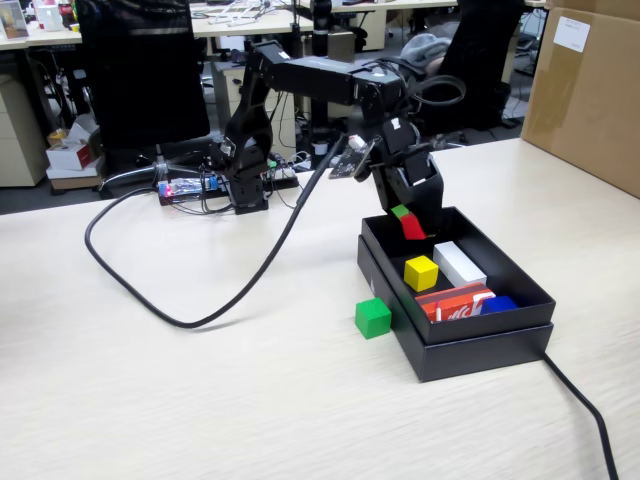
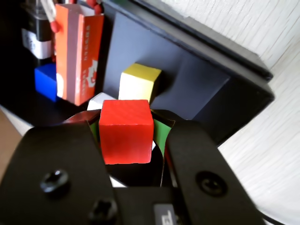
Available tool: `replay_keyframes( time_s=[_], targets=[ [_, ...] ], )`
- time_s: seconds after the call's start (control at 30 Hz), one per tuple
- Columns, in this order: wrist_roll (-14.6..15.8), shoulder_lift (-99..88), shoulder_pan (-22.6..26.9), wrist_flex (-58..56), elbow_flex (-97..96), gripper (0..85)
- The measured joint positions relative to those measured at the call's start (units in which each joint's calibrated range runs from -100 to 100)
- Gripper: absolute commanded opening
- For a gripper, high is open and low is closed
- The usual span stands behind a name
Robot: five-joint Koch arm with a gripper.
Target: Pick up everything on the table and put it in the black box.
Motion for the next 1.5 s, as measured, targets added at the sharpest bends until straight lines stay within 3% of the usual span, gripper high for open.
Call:
replay_keyframes(
  time_s=[0.17, 0.3, 0.43, 0.5, 0.57, 0.77, 1.17, 1.5],
  targets=[
    [0.2, 0.4, 0.0, 0.0, -3.8, 1.3],
    [0.3, 0.4, 0.0, 0.1, -6.1, 13.8],
    [0.3, 0.4, 0.0, 0.5, -7.5, 15.3],
    [0.3, 0.4, 0.0, 0.7, -7.9, 23.1],
    [0.2, 0.4, 0.0, 0.9, -7.9, 23.1],
    [-0.5, 0.3, 0.0, 1.0, -7.9, 35.1],
    [-1.9, -13.9, -1.5, 0.2, -2.6, 36.2],
    [-3.7, -14.5, -7.2, 0.2, -1.2, 41.8]
  ],
)
